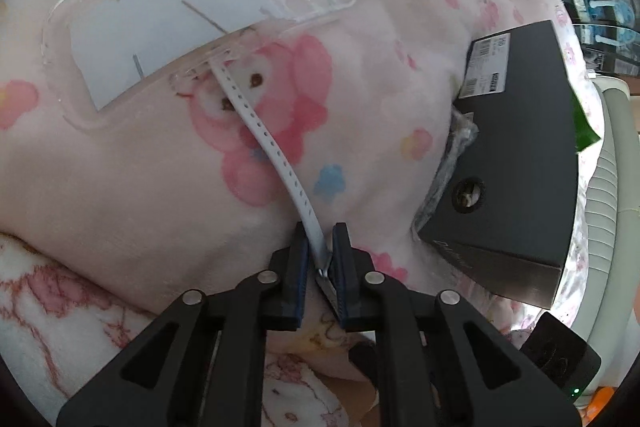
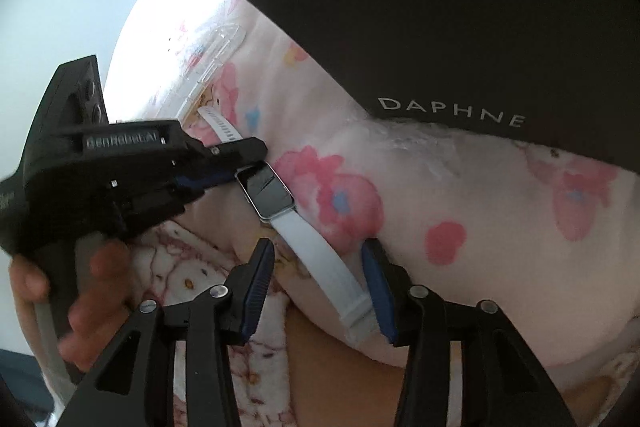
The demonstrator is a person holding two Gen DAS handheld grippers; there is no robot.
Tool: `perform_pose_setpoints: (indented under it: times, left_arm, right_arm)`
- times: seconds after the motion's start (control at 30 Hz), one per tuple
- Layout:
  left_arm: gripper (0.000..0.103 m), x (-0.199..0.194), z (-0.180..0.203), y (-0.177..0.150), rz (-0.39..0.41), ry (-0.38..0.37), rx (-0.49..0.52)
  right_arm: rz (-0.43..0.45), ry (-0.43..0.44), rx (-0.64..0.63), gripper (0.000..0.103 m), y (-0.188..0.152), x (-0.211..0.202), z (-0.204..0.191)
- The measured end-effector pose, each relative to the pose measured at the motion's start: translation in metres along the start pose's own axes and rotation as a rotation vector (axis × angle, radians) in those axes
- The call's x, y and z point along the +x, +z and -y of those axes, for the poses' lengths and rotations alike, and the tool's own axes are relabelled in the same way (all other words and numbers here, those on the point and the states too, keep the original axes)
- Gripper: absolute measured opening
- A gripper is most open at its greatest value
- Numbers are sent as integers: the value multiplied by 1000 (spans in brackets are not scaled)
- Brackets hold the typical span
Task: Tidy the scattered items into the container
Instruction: 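Lift the watch by its strap with the left gripper toward the box, then lower the dangling white watch into the box with the left gripper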
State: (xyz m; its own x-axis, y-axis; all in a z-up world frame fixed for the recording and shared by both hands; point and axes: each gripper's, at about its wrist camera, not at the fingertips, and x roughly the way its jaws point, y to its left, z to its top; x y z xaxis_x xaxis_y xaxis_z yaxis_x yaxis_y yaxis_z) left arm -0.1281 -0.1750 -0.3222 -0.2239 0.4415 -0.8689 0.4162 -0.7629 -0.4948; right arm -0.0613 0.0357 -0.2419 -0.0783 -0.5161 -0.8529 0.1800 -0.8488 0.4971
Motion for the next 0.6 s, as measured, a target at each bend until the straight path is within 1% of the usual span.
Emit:
perform_pose_setpoints:
  times: [0.03, 0.07, 0.13, 0.17, 0.2, 0.23, 0.27, 0.3, 0.33, 0.4, 0.43, 0.47, 0.5, 0.53, 0.6]
  left_arm:
    - [6, -3, -1, -1, 4, -24, -2]
    - [4, -6, -1, -1, 12, -35, -5]
    - [4, -16, 2, -4, 37, -46, 11]
    - [4, -24, 5, -6, 59, -48, 25]
    - [3, -31, 9, -8, 75, -59, 36]
    - [3, -39, 13, -9, 90, -71, 48]
    - [3, -57, -1, -14, 96, -83, 59]
    - [2, -61, 16, -12, 104, -95, 66]
    - [2, -60, 39, -19, 114, -103, 75]
    - [2, -66, 66, -27, 139, -117, 106]
    - [2, -73, 75, -30, 151, -124, 122]
    - [2, -69, 96, -37, 167, -137, 145]
    - [2, -91, 95, -46, 178, -153, 168]
    - [2, -100, 106, -50, 190, -177, 192]
    - [2, -108, 133, -50, 195, -227, 224]
  right_arm:
    - [10, -12, -13, 29, -1, -1, -2]
    - [14, -13, -17, 25, -2, -2, -2]
    - [28, -1, -39, 17, -4, -7, -6]
    - [35, -12, -51, 11, -5, -10, -9]
    - [50, -38, -73, 10, -7, -14, -13]
    - [59, -42, -86, 10, -8, -16, -15]
    - [59, -42, -91, 10, -8, -17, -16]
    - [62, -40, -92, 10, -9, -19, -16]
    - [66, -34, -95, 10, -11, -21, -17]
    - [82, -21, -94, 10, -15, -27, -23]
    - [104, -17, -97, 10, -17, -37, -25]
    - [120, -21, -106, 9, -18, -43, -27]
    - [152, -37, -117, 9, -19, -54, -29]
    - [190, -51, -124, 8, -21, -68, -31]
    - [242, -38, -111, 8, -22, -92, -29]
